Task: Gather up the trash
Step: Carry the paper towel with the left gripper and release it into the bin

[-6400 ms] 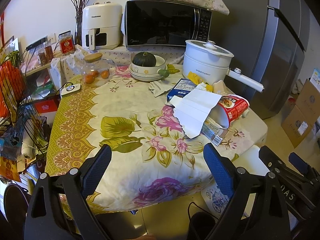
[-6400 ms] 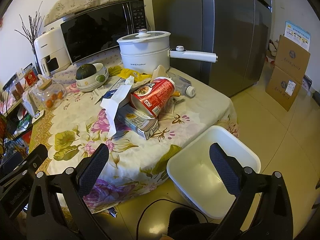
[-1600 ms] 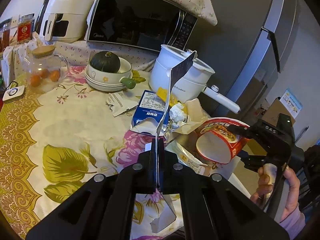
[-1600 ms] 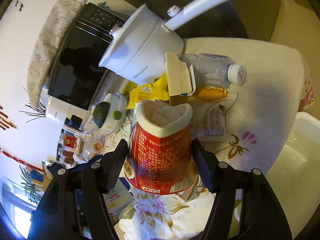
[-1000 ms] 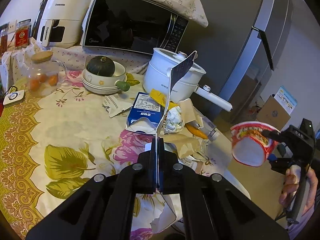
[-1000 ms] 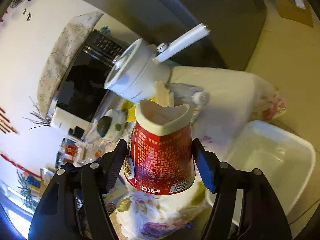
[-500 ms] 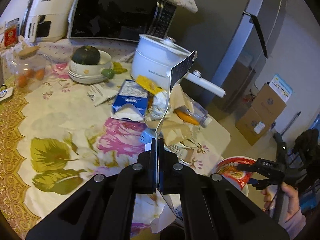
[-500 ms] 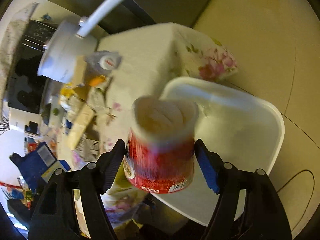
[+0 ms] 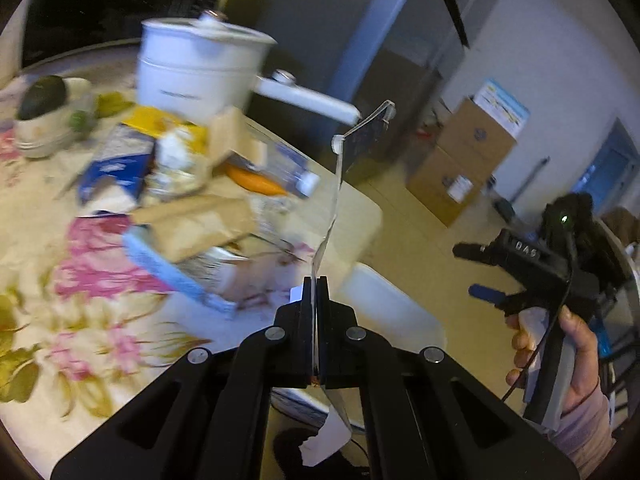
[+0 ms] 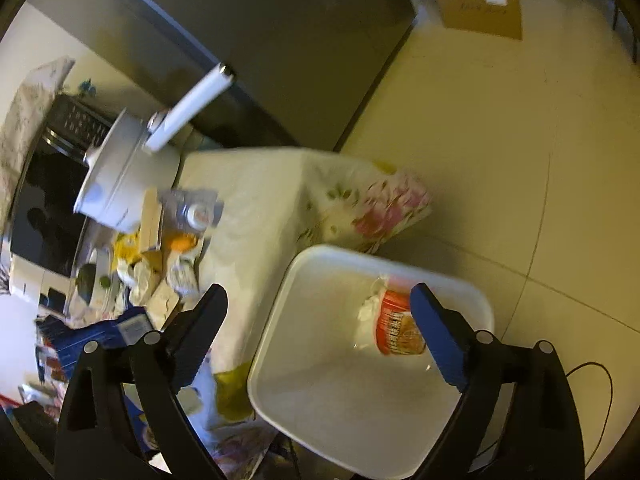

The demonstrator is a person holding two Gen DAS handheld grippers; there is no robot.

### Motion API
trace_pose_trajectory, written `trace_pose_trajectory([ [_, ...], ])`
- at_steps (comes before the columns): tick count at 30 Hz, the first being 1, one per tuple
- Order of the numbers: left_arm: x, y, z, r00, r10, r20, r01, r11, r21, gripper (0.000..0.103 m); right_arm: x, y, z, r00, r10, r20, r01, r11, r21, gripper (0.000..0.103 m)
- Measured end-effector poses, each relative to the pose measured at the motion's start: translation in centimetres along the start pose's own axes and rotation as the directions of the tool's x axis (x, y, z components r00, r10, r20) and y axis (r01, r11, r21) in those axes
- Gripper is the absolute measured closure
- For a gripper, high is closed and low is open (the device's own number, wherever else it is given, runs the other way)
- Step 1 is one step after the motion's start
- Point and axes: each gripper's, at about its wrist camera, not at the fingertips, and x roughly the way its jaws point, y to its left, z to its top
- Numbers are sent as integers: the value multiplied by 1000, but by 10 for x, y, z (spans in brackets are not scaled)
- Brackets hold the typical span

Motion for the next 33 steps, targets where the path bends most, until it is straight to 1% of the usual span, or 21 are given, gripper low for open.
trace_pose_trajectory([
  [4, 27, -17, 5, 997, -28, -66, 31, 999, 35, 102, -11, -12, 5, 999, -23, 27, 23, 1000, -7, 14],
  [11, 68, -37, 5, 984, -33, -173, 48, 995, 83, 102, -13, -26, 6, 999, -39, 28, 39, 999, -11, 13],
  [15, 95, -45, 0, 969, -26, -245, 54, 993, 106, 102, -8, -35, 7, 999, -44, 17, 44, 999, 8, 13],
  [19, 119, -51, -8, 943, -20, -333, 63, 991, 118, 100, -2, -41, 8, 999, -49, 2, 49, 999, 19, 13],
  [20, 125, -54, -11, 933, -12, -359, 60, 991, 122, 96, 0, -41, 8, 999, -49, -2, 49, 999, 19, 13],
  [21, 126, -55, -13, 927, -4, -374, 55, 991, 124, 90, 1, -40, 8, 999, -49, -4, 49, 999, 19, 13],
  [22, 127, -57, -15, 924, 4, -381, 48, 991, 127, 70, 2, -39, 8, 999, -47, -7, 47, 999, 17, 13],
  [23, 125, -58, -16, 927, 11, -376, 42, 990, 133, 52, 3, -38, 8, 999, -45, -9, 46, 999, 17, 13],
  [24, 119, -60, -16, 934, 20, -357, 34, 989, 143, 50, 4, -36, 8, 999, -42, -11, 43, 999, 16, 13],
  [26, 110, -60, -15, 941, 19, -337, 34, 988, 151, 50, 5, -31, 8, 999, -37, -13, 37, 999, 9, 13],
  [27, 103, -59, -13, 948, 22, -318, 27, 989, 148, 50, 6, -28, 9, 999, -33, -14, 33, 999, 6, 13],
  [30, 77, -50, -2, 968, 42, -248, -7, 990, 141, 49, 9, -14, 10, 1000, -13, -20, 13, 1000, 0, 13],
  [33, 54, -38, 10, 982, 83, -169, -62, 990, 127, 44, 14, 8, 11, 999, 22, -36, -22, 1000, -7, 11],
])
